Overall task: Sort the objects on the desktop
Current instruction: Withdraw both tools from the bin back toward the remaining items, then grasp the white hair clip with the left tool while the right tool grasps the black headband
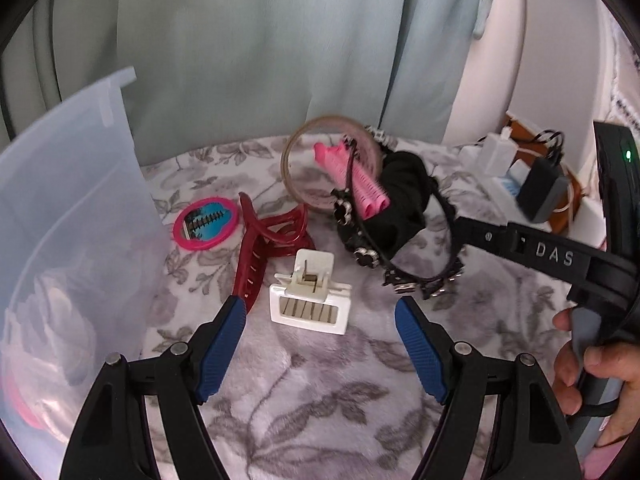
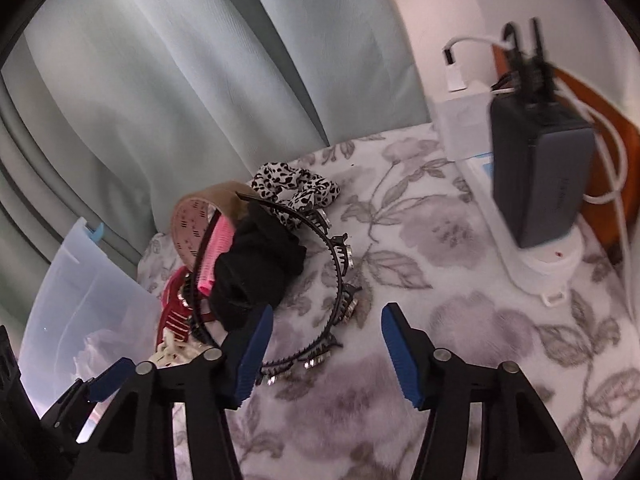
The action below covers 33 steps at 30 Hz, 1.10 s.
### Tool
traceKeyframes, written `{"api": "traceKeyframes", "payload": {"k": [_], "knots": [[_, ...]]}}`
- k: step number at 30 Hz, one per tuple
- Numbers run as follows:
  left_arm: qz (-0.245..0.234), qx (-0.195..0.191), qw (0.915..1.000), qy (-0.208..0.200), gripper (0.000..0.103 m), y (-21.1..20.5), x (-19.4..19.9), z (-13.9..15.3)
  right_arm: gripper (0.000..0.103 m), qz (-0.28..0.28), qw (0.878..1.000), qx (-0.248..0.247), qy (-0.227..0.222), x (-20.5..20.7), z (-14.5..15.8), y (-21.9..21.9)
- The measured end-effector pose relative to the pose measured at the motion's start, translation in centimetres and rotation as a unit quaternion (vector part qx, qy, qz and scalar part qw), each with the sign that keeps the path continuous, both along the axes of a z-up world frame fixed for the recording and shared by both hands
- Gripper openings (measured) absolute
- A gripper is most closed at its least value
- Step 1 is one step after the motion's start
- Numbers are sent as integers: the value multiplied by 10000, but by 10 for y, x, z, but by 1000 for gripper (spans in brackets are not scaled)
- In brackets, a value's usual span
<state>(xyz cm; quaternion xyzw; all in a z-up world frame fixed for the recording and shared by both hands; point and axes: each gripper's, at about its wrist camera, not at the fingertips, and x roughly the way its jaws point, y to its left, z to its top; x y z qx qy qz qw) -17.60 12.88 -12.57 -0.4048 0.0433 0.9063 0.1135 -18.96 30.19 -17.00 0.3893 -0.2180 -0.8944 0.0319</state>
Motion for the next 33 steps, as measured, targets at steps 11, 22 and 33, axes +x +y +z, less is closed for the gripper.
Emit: {"api": "traceKeyframes", "payload": {"k": [11,22,33], "knots": [[111,-422,9990,39,78,2,-21,-22,49,-58,9993,278,-249,-31,-13,-4],[-64,-392,9992,86,53,6,-22,-24,24,-199,9982,504,-257,-28,-17,-1],[-78,-137,9999,-14,52,-2,-9,-18,18,-196,9986,417,-245,-15,-13,1]]}}
